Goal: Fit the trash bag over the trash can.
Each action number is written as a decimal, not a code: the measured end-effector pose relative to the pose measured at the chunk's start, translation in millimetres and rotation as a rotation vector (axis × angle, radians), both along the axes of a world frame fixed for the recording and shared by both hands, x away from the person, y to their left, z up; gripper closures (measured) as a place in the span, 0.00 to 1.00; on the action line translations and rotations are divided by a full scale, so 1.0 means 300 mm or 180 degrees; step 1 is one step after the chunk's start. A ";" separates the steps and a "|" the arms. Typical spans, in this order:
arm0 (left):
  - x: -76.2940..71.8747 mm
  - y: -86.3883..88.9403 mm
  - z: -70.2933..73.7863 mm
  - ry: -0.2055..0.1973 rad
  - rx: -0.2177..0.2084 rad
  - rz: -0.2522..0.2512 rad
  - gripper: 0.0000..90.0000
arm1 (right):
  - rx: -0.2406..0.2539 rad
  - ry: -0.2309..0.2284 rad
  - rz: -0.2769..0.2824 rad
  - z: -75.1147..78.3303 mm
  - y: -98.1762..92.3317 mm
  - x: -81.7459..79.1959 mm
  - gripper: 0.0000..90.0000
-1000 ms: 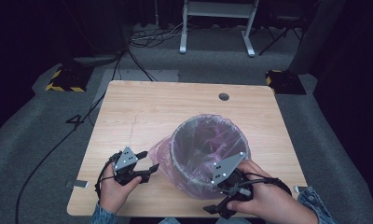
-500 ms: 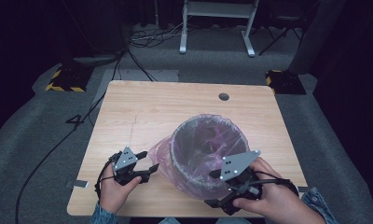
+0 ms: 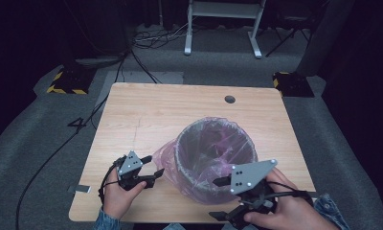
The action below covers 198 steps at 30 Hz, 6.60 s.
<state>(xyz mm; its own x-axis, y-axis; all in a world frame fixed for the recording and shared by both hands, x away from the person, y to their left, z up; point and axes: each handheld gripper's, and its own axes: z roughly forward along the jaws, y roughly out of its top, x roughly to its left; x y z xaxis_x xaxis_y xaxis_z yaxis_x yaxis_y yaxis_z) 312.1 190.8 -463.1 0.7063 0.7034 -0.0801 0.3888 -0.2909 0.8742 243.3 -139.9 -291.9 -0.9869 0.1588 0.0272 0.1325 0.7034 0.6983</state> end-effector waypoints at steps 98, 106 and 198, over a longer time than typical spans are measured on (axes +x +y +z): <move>-0.001 0.028 -0.010 0.0020 -0.0027 0.0052 0.38 | -0.0707 0.0266 -0.0296 -0.232 0.203 0.429 0.18; -0.003 0.039 -0.013 0.0028 -0.0030 0.0081 0.37 | -0.0252 0.0062 -0.0419 -0.062 0.137 0.438 0.18; -0.009 0.076 -0.048 0.0190 0.0190 0.0241 0.35 | -0.0056 0.0112 -0.2297 -0.641 -0.728 0.359 0.18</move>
<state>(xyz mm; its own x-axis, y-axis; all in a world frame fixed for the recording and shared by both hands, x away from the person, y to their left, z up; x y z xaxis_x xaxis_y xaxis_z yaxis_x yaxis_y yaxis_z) 309.5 213.7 -477.4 0.6462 0.7593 -0.0767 0.4625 -0.3097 0.8308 351.0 -358.4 -484.2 -0.6344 0.7714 0.0485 0.5906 0.4433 0.6743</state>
